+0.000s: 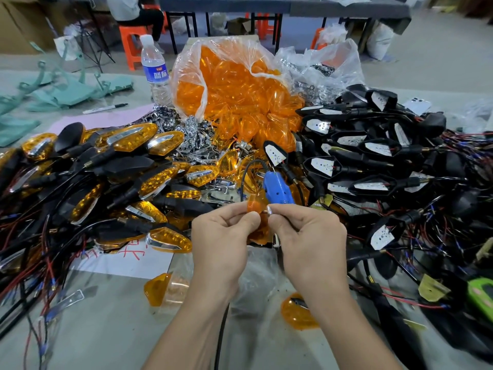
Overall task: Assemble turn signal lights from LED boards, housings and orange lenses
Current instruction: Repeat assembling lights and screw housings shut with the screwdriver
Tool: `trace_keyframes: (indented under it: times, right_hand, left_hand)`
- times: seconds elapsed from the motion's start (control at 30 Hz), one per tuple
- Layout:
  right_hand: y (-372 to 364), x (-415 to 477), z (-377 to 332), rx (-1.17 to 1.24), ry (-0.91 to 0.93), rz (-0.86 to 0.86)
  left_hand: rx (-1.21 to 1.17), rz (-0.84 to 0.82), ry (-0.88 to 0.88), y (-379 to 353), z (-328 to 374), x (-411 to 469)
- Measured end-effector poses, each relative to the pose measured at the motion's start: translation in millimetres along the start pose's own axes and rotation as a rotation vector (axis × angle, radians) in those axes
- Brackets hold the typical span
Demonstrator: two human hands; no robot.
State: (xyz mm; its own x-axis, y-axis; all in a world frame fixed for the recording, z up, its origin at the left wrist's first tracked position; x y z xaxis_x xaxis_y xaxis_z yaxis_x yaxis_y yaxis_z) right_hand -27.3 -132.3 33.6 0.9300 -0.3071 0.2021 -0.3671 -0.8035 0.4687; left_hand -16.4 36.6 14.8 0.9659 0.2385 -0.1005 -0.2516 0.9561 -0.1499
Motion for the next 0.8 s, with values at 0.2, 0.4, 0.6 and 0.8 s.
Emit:
trace_keyframes:
  times: [0.2,0.4,0.6,0.8]
  right_hand:
    - [-13,2,9,-0.002,-0.016,-0.152]
    - [-17,-1,1,-0.086,0.046,-0.149]
    - [-19,-5,-5,-0.008,0.089,-0.117]
    - [-19,2,-1,0.068,0.069,-0.191]
  left_hand:
    - [-0.007,-0.076,0.038,3,0,1]
    - [0.115,0.022,-0.007,7,-2,2]
    - [0.296,-0.018,-0.203,-1,18,-4]
    - [0.299,0.004,-0.123,9,7,5]
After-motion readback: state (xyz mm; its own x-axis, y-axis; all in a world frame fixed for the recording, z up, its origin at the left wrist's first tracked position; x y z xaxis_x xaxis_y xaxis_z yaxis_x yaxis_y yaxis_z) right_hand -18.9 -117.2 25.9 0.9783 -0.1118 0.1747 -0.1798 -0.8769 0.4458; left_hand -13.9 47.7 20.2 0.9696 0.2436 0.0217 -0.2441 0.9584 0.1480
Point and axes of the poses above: each hand's wrist, its own x-axis towards the middle knuckle, its own y-axis out of the back of the hand, z = x × y, the point moved 9 cm from there along x, towards the middle knuckle, and after that the axes turned 2 degrees about -x, right-handed, at the moved point
